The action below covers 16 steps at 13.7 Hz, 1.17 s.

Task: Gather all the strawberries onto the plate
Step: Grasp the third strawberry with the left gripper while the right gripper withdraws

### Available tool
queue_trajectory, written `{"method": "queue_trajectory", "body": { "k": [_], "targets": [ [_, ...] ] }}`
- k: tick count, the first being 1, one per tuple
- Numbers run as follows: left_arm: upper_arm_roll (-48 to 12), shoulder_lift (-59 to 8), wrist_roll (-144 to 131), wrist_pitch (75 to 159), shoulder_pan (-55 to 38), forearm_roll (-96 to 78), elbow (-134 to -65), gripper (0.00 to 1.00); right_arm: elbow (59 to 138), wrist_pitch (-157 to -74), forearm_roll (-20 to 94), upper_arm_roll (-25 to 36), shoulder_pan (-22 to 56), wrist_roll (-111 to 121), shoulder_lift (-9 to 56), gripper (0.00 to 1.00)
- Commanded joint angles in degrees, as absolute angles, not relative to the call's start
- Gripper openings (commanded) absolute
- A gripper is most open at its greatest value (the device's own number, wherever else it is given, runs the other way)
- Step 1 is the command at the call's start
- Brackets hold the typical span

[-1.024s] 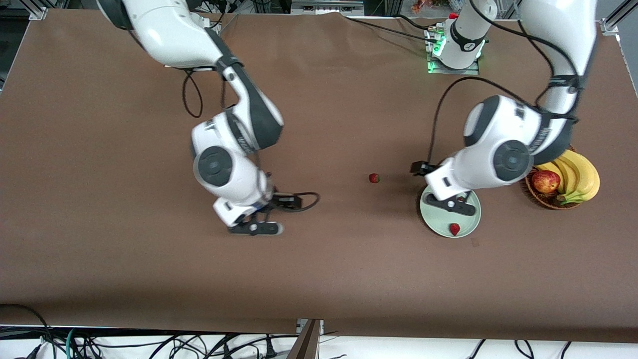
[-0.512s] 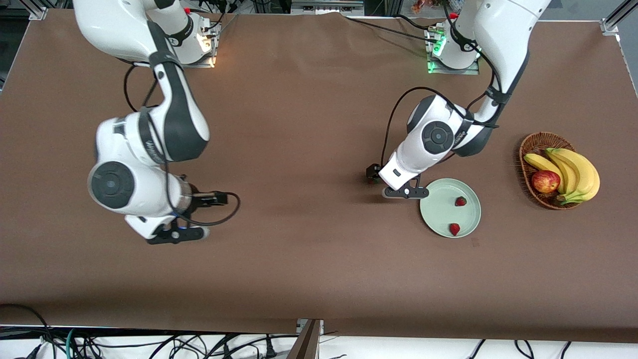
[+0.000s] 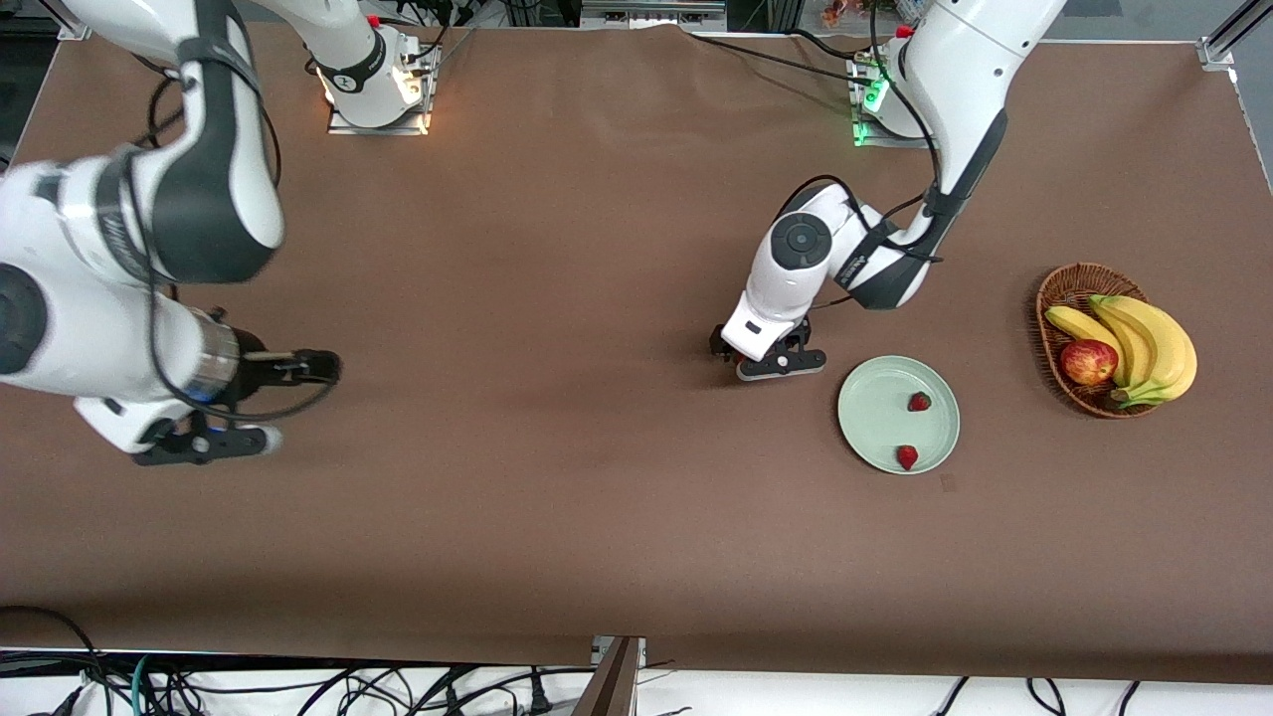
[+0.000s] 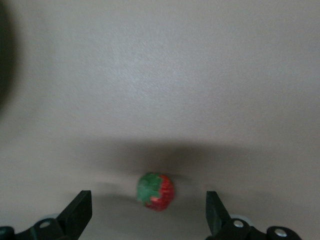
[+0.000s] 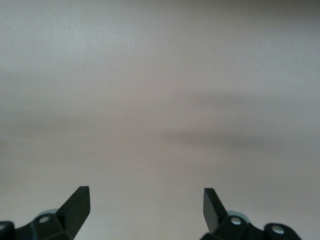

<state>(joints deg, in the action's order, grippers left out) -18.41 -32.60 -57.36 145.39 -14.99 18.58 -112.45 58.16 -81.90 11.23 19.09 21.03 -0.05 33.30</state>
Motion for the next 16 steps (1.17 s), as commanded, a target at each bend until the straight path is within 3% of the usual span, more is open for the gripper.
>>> {"method": "queue_trajectory", "body": {
  "k": [1,5,6,7,8,10,11,16],
  "targets": [
    [-17.8,-34.7,-61.8,147.4,-15.8,20.7,-110.9,1.00,68.4,-82.3,10.1,15.3,17.9,0.1,23.1,1.00],
    [-17.7,-35.7,-65.6,147.5,-15.8,20.7,-110.9,1.00,79.3,-83.9,-0.1,1.4,6.4,0.1,13.0,1.00],
    [-17.7,-35.7,-65.8,147.5,-15.6,20.7,-110.9,0.92,82.2,-85.8,-0.9,0.2,5.1,0.4,11.3,1.00],
    [-17.7,-35.5,-65.8,147.4,-15.4,20.7,-110.9,0.58,84.6,-87.5,-1.1,-0.4,4.2,1.0,9.4,1.00],
    [-17.7,-35.6,-65.8,147.4,-15.4,20.8,-110.9,0.34,86.6,-87.8,-1.4,-1.3,3.9,1.1,7.5,1.00],
    [-17.7,-35.4,-65.7,147.4,-15.6,20.7,-110.9,0.06,88.3,-87.0,-3.6,-1.5,3.5,1.1,4.0,1.00],
    [-17.6,-35.2,-65.7,147.3,-15.5,20.7,-110.9,0.00,88.9,-86.7,-4.6,-1.5,3.4,1.1,3.0,1.00],
    [-16.6,-32.3,-60.8,143.8,-14.5,20.8,-110.3,0.00,88.5,-85.4,-4.7,-1.5,3.1,1.1,1.0,1.00]
  ]
}}
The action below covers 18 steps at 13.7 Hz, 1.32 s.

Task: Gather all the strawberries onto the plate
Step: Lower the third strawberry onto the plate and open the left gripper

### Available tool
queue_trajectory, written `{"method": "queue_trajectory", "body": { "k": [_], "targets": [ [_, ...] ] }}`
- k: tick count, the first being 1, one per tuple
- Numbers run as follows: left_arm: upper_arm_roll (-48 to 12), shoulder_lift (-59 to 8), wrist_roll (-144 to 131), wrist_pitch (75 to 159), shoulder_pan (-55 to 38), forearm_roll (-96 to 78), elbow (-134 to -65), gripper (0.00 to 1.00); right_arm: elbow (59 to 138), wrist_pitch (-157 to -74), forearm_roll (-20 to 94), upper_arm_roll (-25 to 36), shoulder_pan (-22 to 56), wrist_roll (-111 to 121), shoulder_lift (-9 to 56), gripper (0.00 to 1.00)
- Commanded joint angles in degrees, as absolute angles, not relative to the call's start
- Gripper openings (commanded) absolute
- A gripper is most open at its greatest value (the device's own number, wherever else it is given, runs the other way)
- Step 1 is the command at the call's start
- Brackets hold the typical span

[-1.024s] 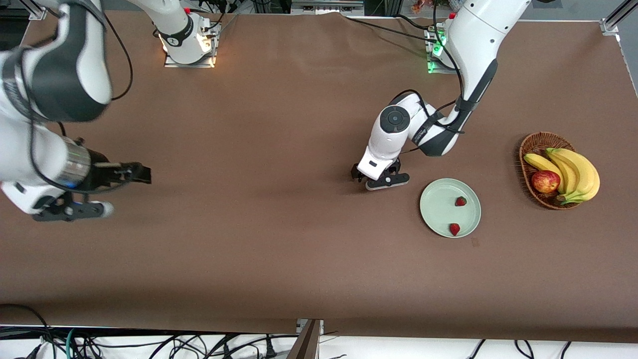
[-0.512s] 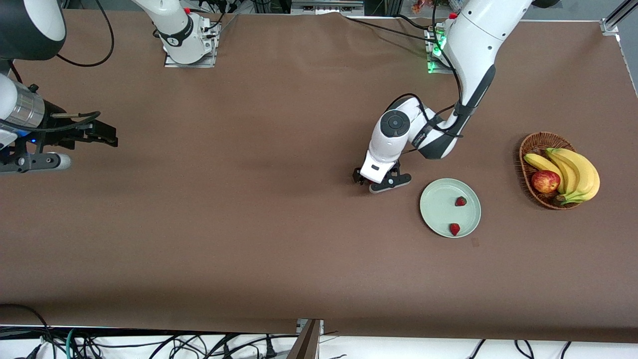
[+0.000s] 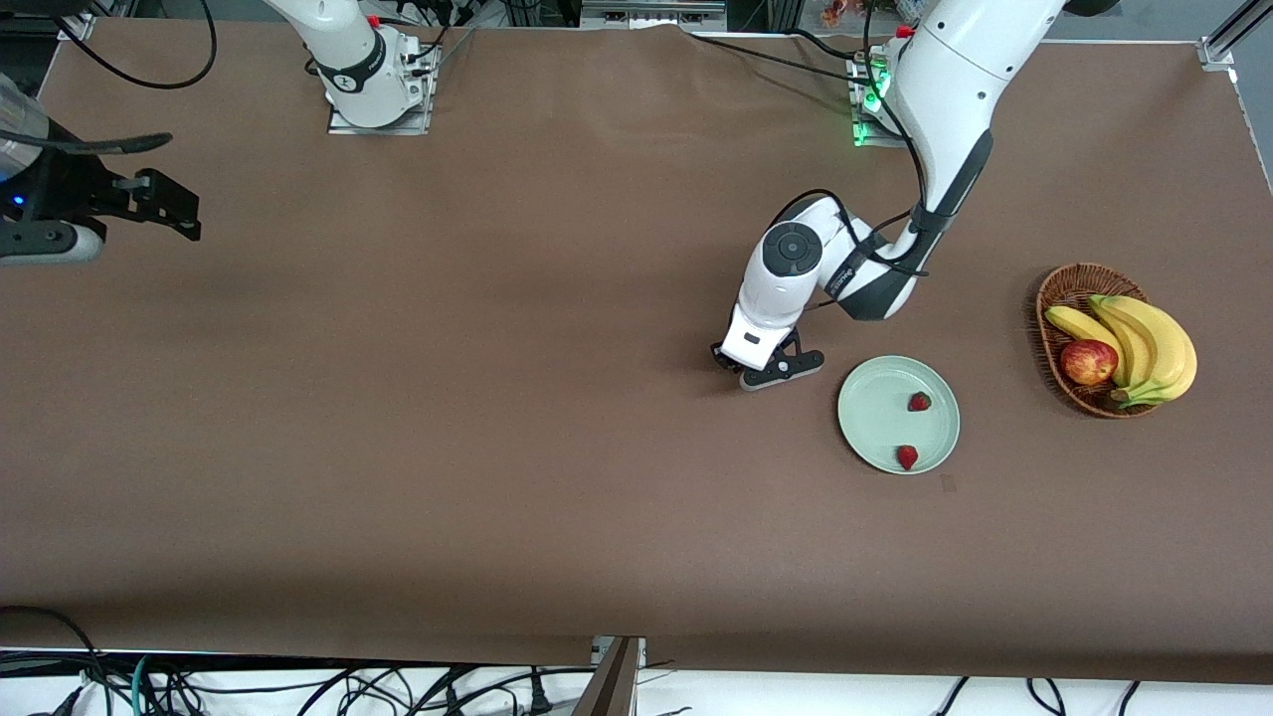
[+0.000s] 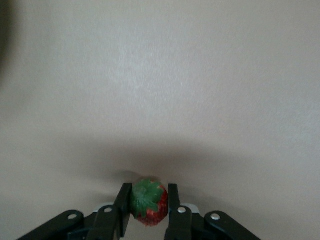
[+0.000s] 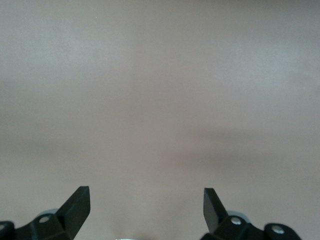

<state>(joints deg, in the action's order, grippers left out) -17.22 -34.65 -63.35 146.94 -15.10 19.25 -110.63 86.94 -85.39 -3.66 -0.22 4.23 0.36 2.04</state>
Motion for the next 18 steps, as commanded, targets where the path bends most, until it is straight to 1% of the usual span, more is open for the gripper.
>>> {"method": "queue_trajectory", "body": {
  "k": [1,5,7,9,10,11,12,16,18],
  "targets": [
    [-16.5,-32.0,-58.1,140.5,-14.2,20.8,-108.9,0.00,88.4,-85.4,-4.7,-1.7,3.3,1.1,1.0,1.00],
    [-16.5,-31.9,-40.9,126.0,-8.9,20.8,-101.6,0.00,87.7,-85.4,-4.4,-1.6,3.6,1.4,1.5,1.00],
    [-16.1,-32.2,-28.1,124.1,-4.7,20.8,-100.5,0.00,87.6,-85.4,-4.2,-1.6,3.6,1.1,1.9,1.00],
    [-16.1,-32.4,-17.8,124.3,-0.1,20.7,-100.5,0.03,87.6,-85.4,-4.1,-1.6,3.6,0.8,2.0,1.00],
    [-16.1,-32.7,-16.3,124.3,0.3,20.7,-100.5,0.17,87.6,-85.4,-4.1,-1.6,3.6,0.6,2.0,1.00],
    [-16.1,-33.0,-17.0,124.3,0.1,20.7,-100.5,0.61,87.6,-85.4,-4.1,-1.6,3.6,0.7,2.0,1.00],
    [-16.1,-33.1,-17.0,124.3,0.0,20.7,-100.5,1.00,87.6,-85.5,-4.1,-1.6,3.6,0.6,2.0,1.00],
    [-16.4,-32.1,-16.4,123.9,0.5,20.0,-99.8,1.00,87.6,-85.5,-4.2,-1.7,3.7,0.4,2.2,1.00],
    [-16.8,-29.3,-16.4,121.6,0.4,19.9,-99.1,1.00,87.6,-85.7,-4.2,-1.6,3.7,0.8,2.2,1.00]
  ]
}}
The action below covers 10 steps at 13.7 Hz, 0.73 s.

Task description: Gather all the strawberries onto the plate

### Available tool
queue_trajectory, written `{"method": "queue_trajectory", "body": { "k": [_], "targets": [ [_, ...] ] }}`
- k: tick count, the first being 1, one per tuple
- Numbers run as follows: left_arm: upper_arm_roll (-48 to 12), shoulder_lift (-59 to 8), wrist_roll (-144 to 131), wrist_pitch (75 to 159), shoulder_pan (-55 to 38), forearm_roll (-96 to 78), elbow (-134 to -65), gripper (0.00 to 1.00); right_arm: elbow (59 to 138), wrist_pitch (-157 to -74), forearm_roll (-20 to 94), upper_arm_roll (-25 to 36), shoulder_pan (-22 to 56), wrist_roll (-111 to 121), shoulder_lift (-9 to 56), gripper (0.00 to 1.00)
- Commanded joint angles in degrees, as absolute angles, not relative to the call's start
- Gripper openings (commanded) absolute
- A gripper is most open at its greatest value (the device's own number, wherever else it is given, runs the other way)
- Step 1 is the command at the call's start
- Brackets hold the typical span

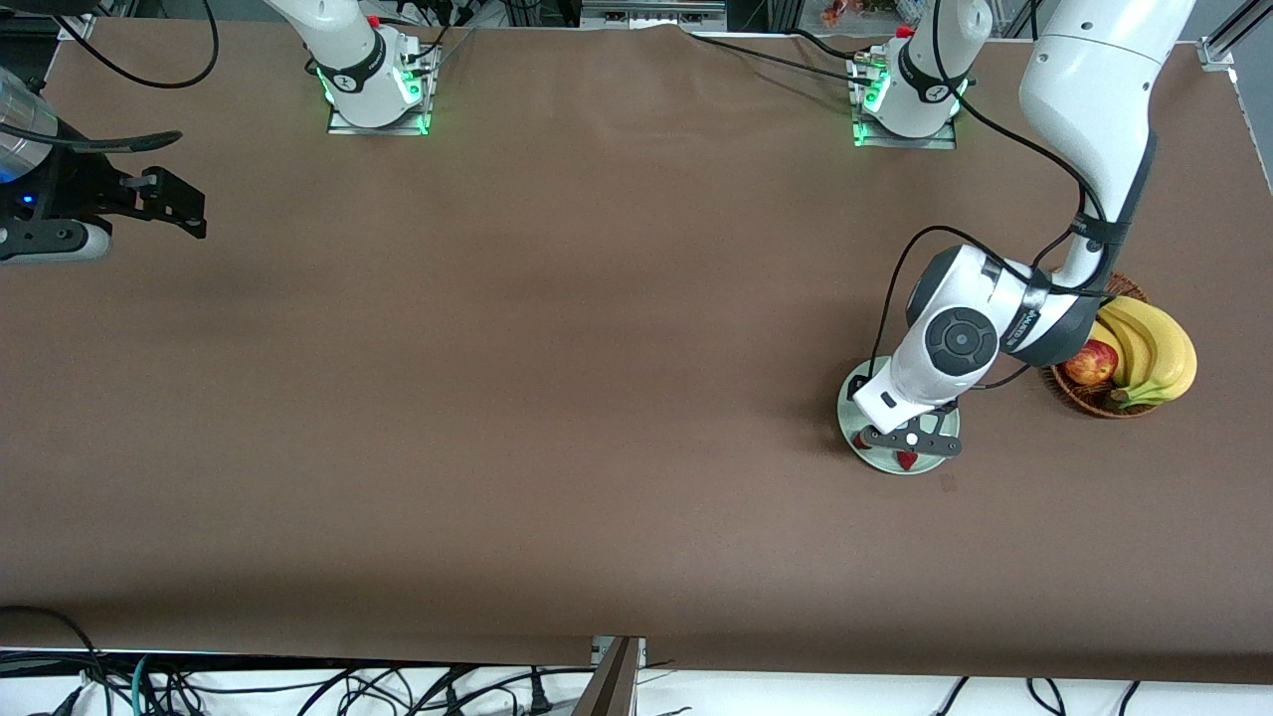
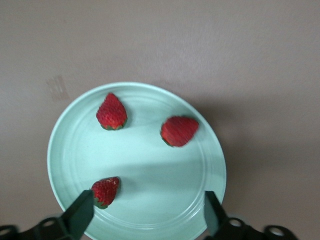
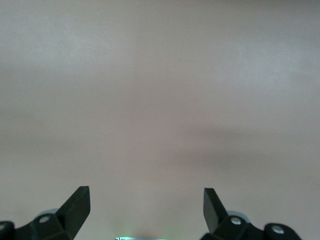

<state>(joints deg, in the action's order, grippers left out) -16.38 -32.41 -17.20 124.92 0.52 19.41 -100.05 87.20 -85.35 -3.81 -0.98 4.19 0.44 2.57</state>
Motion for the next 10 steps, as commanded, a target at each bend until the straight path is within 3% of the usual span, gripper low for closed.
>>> {"method": "queue_trajectory", "body": {
  "k": [1,3,7,10],
  "targets": [
    [-17.1,-28.4,-16.4,119.3,0.4,19.8,-97.6,1.00,87.6,-86.0,-4.2,-1.6,3.6,1.1,2.3,1.00],
    [-18.2,-26.6,-16.3,113.5,0.4,19.8,-93.3,1.00,87.6,-86.0,-4.3,-1.6,3.5,1.0,2.3,1.00],
    [-18.2,-22.2,-16.2,110.2,2.9,12.2,-87.8,1.00,87.6,-86.0,-4.2,-1.6,3.6,0.8,2.3,1.00],
    [-18.0,-18.4,-12.4,100.1,4.5,7.7,-83.0,1.00,87.6,-86.0,-4.2,-1.6,3.5,1.0,2.3,1.00]
  ]
}}
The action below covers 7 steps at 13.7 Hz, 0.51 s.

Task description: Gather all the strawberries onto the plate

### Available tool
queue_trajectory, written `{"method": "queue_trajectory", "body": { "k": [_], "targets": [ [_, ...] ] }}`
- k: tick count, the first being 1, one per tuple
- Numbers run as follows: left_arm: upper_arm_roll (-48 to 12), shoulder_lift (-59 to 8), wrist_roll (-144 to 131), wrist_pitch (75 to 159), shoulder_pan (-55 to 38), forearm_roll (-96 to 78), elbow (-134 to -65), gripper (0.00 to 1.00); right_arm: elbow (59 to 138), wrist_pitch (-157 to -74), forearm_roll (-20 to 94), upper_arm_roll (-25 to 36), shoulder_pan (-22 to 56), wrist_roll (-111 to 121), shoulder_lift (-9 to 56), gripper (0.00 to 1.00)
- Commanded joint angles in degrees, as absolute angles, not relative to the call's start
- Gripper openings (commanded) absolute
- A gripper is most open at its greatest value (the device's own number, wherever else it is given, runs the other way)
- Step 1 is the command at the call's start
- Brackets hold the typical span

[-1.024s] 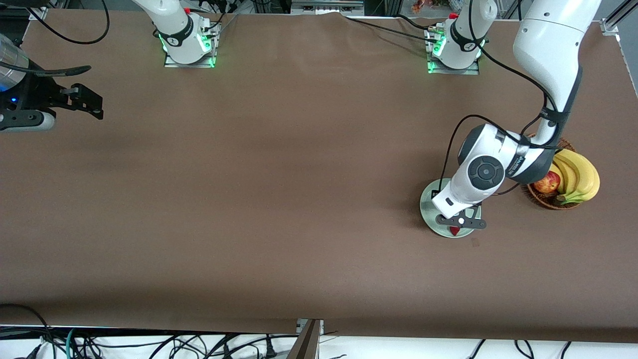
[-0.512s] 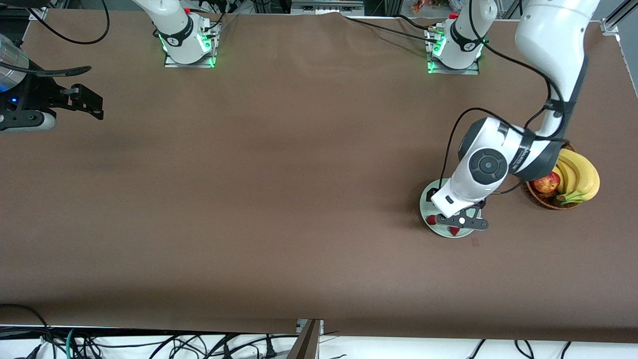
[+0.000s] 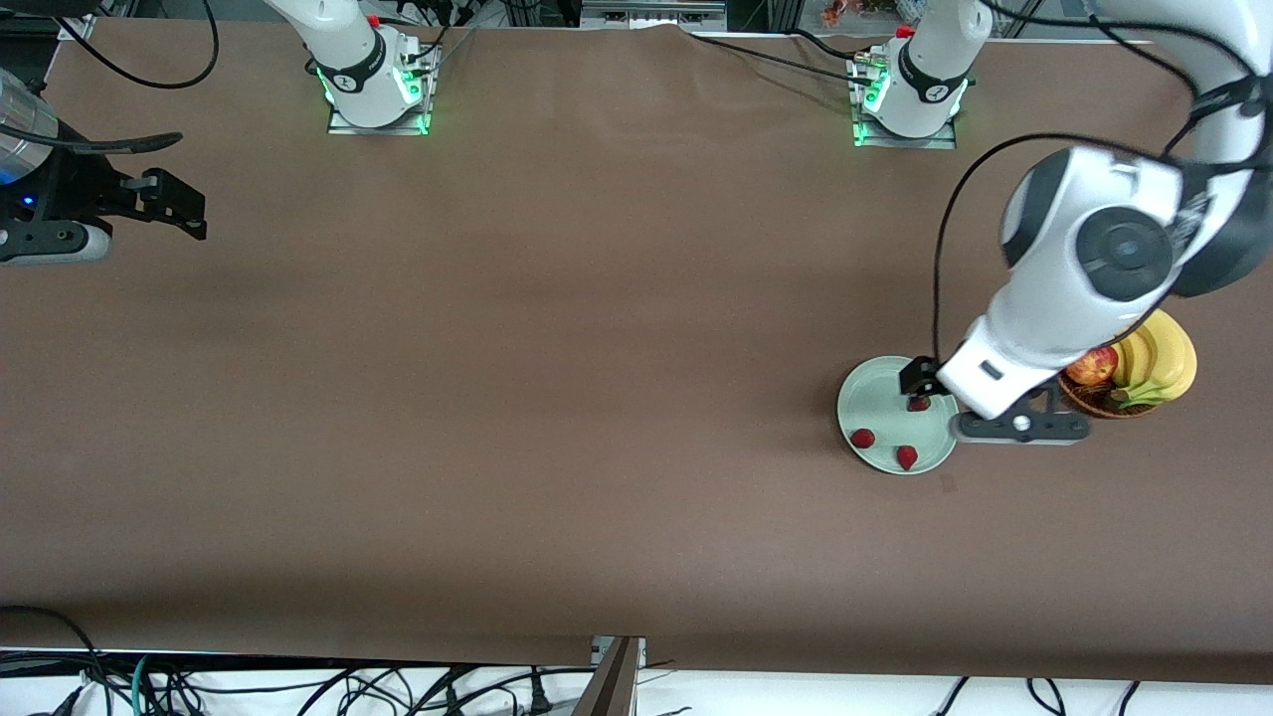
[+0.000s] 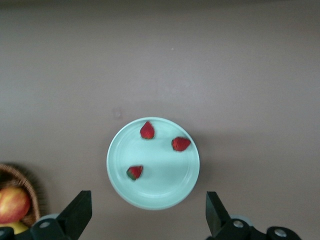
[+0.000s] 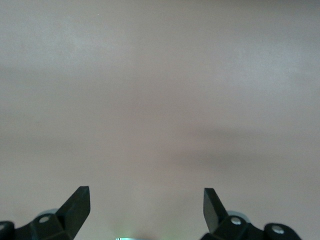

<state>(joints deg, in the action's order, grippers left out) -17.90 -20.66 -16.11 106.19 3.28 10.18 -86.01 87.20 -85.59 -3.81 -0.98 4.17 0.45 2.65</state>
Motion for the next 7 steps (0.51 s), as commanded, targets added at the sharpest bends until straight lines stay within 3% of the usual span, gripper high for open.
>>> {"method": "queue_trajectory", "body": {
  "k": [1,2,4,7],
  "targets": [
    [-18.1,-17.8,-9.3,95.1,4.8,7.6,-80.7,1.00,87.6,-86.0,-4.2,-1.6,3.5,1.0,2.5,1.00],
    [-18.2,-17.7,-6.4,90.2,5.0,7.5,-78.7,1.00,87.6,-86.0,-4.2,-1.6,3.6,1.1,2.7,1.00],
    [-16.2,-13.0,-2.1,88.7,3.8,6.9,-78.2,1.00,86.9,-86.1,-4.2,-1.6,3.6,1.1,3.0,1.00],
    [0.7,-5.0,0.3,90.6,-9.1,6.4,-87.3,1.00,85.6,-85.7,-4.2,-1.6,3.5,1.2,3.7,1.00]
  ]
}}
